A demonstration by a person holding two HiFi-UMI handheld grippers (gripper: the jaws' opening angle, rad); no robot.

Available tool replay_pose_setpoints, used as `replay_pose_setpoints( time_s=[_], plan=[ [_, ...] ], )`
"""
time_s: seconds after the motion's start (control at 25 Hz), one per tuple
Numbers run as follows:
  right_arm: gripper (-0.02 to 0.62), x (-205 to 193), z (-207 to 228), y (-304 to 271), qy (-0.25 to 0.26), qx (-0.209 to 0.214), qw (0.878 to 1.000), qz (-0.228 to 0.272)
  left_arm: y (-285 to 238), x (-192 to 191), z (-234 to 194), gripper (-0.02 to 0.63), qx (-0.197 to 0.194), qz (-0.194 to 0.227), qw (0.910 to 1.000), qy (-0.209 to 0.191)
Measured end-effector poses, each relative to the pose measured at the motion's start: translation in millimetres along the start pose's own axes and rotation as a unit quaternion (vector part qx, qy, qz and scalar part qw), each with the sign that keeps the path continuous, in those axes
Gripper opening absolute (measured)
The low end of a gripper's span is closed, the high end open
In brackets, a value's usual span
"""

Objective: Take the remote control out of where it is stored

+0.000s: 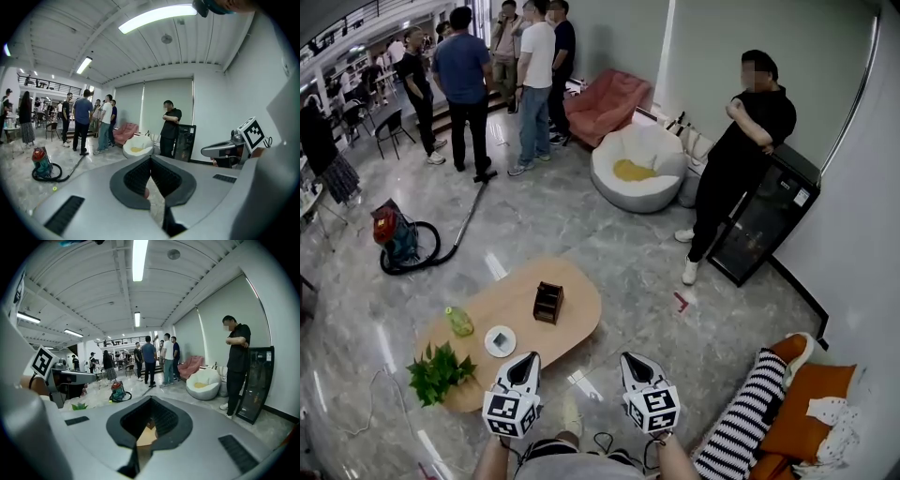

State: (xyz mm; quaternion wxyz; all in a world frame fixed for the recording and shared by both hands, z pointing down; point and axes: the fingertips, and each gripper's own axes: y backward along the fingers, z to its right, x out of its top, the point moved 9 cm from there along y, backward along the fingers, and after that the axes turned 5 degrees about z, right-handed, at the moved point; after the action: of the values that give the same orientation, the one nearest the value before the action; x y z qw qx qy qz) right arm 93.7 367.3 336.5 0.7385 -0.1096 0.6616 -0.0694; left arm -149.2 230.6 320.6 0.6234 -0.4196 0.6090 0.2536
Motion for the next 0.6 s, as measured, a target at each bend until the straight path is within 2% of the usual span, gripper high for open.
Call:
replay_pose_setpoints(
  time_s=[0.36, 0.6],
  plan=[
    [0.008, 25.4, 5.3, -88.7, 0.006, 0.004, 1.0, -0.004, -54.9, 19.8, -66.9, 0.006, 0.005, -0.002, 0.9998, -0.018],
    [0.008, 34.7, -1.6, -135.8, 0.007, 0.014, 1.0, 0.0, -72.3, 19.6, -109.3, 0.006, 0.019, 0.005, 0.9998, 0.01]
  ],
)
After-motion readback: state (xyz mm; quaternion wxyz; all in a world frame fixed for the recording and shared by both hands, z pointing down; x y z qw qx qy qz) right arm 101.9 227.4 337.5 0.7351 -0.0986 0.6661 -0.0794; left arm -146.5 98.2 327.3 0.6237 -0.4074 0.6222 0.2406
